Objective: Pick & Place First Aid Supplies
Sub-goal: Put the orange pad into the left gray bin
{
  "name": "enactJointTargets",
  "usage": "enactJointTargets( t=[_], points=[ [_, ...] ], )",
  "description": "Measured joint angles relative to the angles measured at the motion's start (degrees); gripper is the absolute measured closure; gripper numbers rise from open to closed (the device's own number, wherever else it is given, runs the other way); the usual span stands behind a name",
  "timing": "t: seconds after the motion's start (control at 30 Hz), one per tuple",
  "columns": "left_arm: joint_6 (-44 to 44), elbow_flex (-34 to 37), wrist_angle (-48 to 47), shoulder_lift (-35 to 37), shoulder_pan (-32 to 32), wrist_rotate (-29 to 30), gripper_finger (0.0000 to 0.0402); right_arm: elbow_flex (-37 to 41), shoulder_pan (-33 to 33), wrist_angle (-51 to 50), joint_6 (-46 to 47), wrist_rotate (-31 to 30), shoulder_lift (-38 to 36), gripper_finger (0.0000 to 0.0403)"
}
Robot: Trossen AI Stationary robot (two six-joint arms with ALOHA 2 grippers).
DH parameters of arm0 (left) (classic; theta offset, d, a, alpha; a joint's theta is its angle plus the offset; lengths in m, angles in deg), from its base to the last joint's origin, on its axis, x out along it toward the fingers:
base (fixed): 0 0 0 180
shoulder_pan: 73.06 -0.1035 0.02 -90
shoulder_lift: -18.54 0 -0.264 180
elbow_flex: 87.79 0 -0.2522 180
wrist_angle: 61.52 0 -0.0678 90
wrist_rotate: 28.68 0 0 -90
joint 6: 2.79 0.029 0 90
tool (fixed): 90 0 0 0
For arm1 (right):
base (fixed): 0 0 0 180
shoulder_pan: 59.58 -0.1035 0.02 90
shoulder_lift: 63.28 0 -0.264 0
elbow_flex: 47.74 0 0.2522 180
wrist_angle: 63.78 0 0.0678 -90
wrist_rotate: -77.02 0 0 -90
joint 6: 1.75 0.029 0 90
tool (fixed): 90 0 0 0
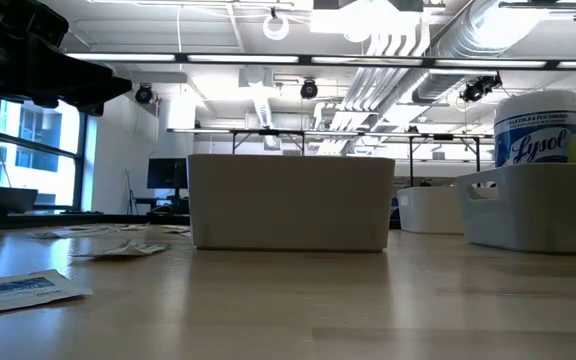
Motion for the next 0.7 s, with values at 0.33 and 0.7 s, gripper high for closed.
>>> enactJointTargets(
  t=[0.33,0.7],
  points=[
    [0.0,0.0,0.0,0.0,0.0,0.0,0.0216,2.8,-0.1,0.8,1.2,0.6,-0.1,0.025],
    [0.0,0.0,0.0,0.0,0.0,0.0,0.0216,5.5,0.0,5.1,1.0,0.8,-0.3,0.0319]
  ],
)
